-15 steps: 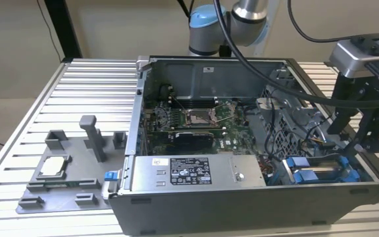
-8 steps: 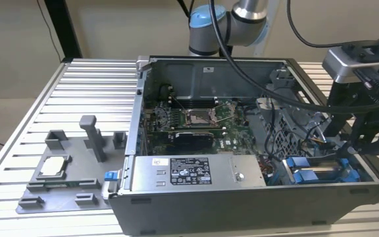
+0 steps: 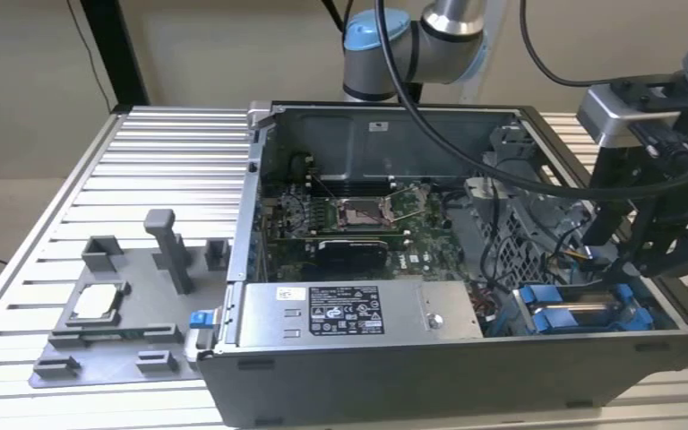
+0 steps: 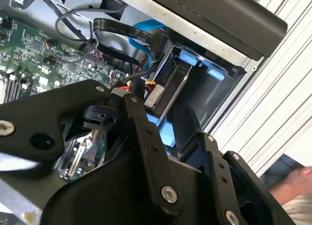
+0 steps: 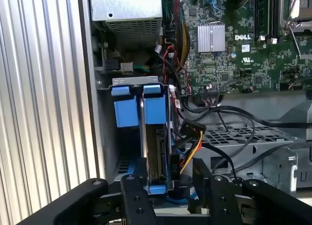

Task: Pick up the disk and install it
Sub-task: 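Insert the disk into the insertion slot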

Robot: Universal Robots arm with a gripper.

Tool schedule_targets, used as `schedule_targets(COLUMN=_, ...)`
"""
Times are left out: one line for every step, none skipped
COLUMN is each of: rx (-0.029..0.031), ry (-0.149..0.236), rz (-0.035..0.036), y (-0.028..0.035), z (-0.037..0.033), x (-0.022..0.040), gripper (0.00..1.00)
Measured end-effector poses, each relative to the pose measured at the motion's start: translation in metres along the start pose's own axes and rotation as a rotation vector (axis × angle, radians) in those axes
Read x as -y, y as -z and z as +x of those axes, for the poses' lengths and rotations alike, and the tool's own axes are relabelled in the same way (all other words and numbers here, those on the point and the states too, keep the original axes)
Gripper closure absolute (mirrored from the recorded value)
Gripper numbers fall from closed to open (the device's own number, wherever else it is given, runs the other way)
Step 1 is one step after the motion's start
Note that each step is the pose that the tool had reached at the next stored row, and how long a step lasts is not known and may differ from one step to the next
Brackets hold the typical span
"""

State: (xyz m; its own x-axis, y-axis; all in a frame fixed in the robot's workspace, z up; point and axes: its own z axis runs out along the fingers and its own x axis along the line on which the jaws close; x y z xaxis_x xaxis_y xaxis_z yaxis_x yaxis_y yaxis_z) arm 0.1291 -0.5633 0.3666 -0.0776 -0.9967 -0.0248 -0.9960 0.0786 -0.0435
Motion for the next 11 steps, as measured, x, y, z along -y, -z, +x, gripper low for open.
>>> schedule_targets(rx=-0.0001, ry=-0.005, rz=0.0001, y=-0.0009, z=-0.0003, x=-0.0001, gripper=0.0)
schedule_targets(rx=-0.0005, ry=-0.009, rz=0.0002, y=-0.0015, z=-0.0007, x=-0.0001, gripper=0.0)
schedule_targets(rx=-0.0007, ry=-0.014, rz=0.0003, y=-0.0018, z=-0.001, x=-0.0002, gripper=0.0)
schedule_targets(rx=-0.0007, ry=-0.017, rz=0.0004, y=-0.002, z=-0.0012, x=-0.0002, gripper=0.0)
schedule_targets(rx=-0.0008, ry=-0.019, rz=0.0006, y=-0.0022, z=-0.0012, x=-0.0002, gripper=0.0)
schedule_targets(rx=-0.001, ry=-0.019, rz=0.0008, y=-0.0023, z=-0.0012, x=-0.0002, gripper=0.0)
schedule_targets(rx=-0.0009, ry=-0.019, rz=0.0009, y=-0.0028, z=-0.0012, x=-0.0003, gripper=0.0)
schedule_targets(rx=-0.0009, ry=-0.019, rz=0.0016, y=-0.0034, z=-0.0012, x=-0.0003, gripper=0.0)
schedule_targets(rx=-0.0009, ry=-0.019, rz=0.0023, y=-0.0043, z=-0.0012, x=-0.0004, gripper=0.0)
schedule_targets(rx=-0.0009, ry=-0.02, rz=0.0029, y=-0.0049, z=-0.0011, x=-0.0008, gripper=0.0)
schedule_targets(rx=-0.0009, ry=-0.019, rz=0.0033, y=-0.0054, z=-0.0011, x=-0.0009, gripper=0.0)
